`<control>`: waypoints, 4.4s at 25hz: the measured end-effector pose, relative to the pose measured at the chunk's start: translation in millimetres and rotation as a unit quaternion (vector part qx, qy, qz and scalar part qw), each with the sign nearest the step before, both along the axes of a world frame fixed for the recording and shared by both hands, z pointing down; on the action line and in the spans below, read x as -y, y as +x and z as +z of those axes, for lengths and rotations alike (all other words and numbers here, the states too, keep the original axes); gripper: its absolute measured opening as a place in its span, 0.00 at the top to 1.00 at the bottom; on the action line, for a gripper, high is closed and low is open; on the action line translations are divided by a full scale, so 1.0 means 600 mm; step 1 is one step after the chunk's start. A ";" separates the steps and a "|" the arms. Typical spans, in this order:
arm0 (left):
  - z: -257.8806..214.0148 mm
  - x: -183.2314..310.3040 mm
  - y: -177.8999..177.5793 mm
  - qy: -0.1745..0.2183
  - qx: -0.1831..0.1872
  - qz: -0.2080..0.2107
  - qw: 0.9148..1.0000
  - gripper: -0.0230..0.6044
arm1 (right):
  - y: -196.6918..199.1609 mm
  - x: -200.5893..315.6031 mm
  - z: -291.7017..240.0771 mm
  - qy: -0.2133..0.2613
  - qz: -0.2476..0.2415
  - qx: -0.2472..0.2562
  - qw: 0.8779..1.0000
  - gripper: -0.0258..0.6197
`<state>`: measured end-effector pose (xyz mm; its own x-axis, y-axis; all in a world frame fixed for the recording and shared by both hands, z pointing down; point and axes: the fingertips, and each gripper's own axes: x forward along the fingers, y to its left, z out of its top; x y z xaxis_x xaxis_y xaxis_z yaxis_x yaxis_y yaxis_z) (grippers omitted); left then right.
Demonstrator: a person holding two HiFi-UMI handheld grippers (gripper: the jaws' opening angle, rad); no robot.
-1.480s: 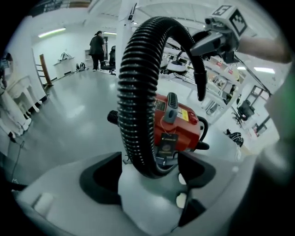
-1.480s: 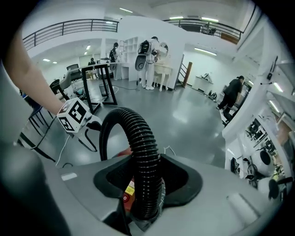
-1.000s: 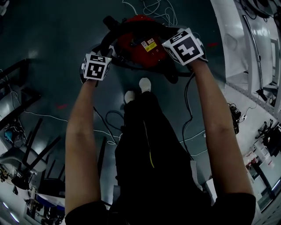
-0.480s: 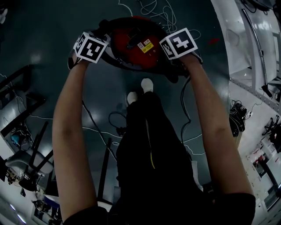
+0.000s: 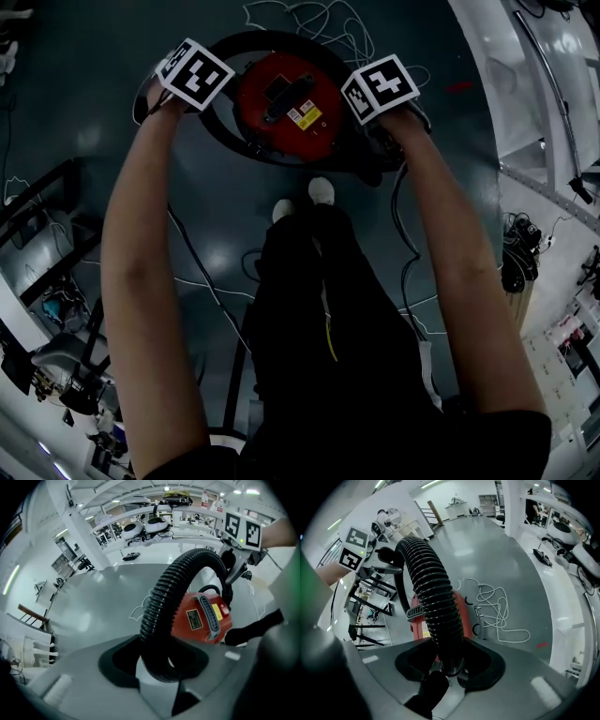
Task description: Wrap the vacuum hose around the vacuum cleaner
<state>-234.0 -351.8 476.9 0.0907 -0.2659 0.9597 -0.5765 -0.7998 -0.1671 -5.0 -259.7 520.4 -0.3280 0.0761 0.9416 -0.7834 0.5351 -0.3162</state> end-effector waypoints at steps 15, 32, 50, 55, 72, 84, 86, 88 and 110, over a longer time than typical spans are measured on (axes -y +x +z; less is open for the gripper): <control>0.097 0.073 0.053 0.022 -0.017 0.099 0.995 0.68 | 0.040 -0.002 0.075 -0.008 0.105 -0.031 0.994 0.68; 0.156 0.164 0.170 -0.029 0.010 0.236 0.971 0.68 | 0.070 -0.028 0.120 -0.066 0.185 -0.042 0.980 0.68; 0.240 0.121 0.212 -0.011 -0.027 0.317 0.948 0.73 | 0.120 -0.055 0.213 -0.019 0.203 -0.090 0.975 0.68; 0.211 0.111 0.223 0.010 -0.058 0.340 0.939 0.73 | 0.129 -0.055 0.225 -0.001 0.208 -0.095 0.974 0.68; 0.213 0.092 0.247 -0.016 -0.027 0.419 0.908 0.73 | 0.126 -0.005 0.156 0.195 0.153 -0.061 0.967 0.60; 0.186 0.016 0.340 -0.030 -0.059 0.551 0.832 0.72 | 0.063 0.110 0.082 0.292 0.054 -0.003 0.955 0.59; 0.176 0.000 0.341 -0.035 -0.072 0.568 0.819 0.72 | 0.037 0.117 0.084 0.296 -0.021 -0.010 0.955 0.58; 0.168 -0.010 0.342 -0.035 -0.083 0.577 0.812 0.72 | 0.015 0.118 0.092 0.295 -0.096 -0.032 0.950 0.58; 0.063 0.025 0.095 0.046 -0.174 0.233 0.956 0.36 | 0.004 0.164 0.022 0.245 -0.153 -0.116 0.950 0.69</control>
<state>-176.9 -367.1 514.4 0.5290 -0.2004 0.8246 -0.1946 -0.9745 -0.1120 -2.7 -358.2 533.7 -0.1411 -0.3307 0.9331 -0.5853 0.7880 0.1908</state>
